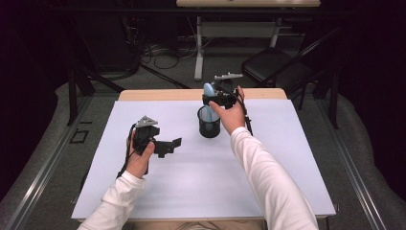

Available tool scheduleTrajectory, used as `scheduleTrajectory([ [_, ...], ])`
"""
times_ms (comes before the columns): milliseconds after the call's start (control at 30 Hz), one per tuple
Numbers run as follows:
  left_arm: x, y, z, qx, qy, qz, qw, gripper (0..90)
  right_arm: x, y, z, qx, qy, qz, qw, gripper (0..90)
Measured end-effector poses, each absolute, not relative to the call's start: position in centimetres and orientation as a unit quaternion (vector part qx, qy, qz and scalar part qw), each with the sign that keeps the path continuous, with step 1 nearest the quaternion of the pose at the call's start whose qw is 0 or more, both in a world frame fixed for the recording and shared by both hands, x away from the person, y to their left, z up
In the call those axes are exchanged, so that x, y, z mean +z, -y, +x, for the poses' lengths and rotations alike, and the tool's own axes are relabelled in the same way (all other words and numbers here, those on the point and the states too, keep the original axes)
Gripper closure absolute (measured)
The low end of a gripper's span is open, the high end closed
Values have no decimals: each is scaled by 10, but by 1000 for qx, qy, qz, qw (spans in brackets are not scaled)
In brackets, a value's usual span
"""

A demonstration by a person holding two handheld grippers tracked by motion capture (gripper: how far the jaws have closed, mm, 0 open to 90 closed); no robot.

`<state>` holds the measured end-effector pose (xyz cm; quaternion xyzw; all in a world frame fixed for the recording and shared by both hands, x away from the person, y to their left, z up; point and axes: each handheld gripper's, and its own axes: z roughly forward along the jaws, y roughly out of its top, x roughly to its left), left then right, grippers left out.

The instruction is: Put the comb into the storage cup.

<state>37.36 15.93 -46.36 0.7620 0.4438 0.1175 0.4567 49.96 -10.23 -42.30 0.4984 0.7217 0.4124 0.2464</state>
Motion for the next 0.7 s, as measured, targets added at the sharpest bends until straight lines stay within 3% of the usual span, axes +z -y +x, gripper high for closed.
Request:
scheduleTrajectory([
  [200,-463,-160,374,117,-444,762,458,2,-422,102,500,409,-720,501,250,127],
  [433,-462,-161,374,118,-443,761,459,2,-423,101,500,403,-720,507,250,0],
  [700,-462,-162,374,120,-444,759,460,2,-422,98,498,400,-722,506,250,0],
])
